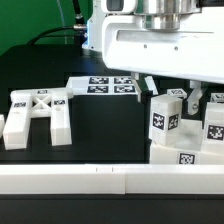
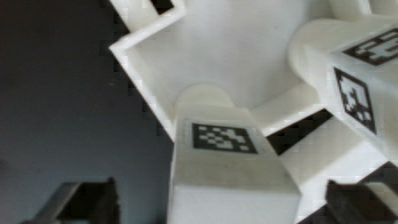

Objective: Assemble chair

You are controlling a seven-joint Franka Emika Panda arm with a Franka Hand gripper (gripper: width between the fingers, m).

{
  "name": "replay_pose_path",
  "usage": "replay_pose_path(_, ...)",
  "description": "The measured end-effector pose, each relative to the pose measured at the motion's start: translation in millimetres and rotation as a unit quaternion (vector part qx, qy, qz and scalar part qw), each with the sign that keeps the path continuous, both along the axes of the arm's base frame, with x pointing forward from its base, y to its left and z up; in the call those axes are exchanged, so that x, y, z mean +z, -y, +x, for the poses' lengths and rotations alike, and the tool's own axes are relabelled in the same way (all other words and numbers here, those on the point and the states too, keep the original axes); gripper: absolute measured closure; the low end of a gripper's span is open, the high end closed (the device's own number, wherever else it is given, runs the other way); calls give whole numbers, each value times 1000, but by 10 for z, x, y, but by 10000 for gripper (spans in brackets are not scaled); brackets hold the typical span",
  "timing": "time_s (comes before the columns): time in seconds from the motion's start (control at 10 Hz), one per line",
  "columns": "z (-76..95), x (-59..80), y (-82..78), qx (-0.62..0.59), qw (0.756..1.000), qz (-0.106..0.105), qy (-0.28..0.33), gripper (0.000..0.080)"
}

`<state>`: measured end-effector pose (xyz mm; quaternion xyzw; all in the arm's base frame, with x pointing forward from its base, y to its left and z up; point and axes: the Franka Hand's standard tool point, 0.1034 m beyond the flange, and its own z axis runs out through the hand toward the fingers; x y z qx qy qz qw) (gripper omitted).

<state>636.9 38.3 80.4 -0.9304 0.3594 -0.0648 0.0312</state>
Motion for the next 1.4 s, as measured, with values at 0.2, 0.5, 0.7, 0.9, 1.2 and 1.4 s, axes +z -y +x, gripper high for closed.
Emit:
replay_pose_path(0.2, -2, -3, -4, 103, 995, -17, 1, 157)
replay_pose_path(0.5, -8, -29, 7, 217, 976, -33, 1, 150)
replay_pose_path(0.7, -11, -35, -3, 286, 957, -43, 1, 150)
replay_pose_path(0.9, -10, -34, -16, 367, 928, -62, -1, 150)
replay_pose_path(1.2, -9, -35, 32, 454, 887, -77, -3, 150)
replay_pose_path(1.4, -10, -38, 38, 497, 864, -84, -4, 150)
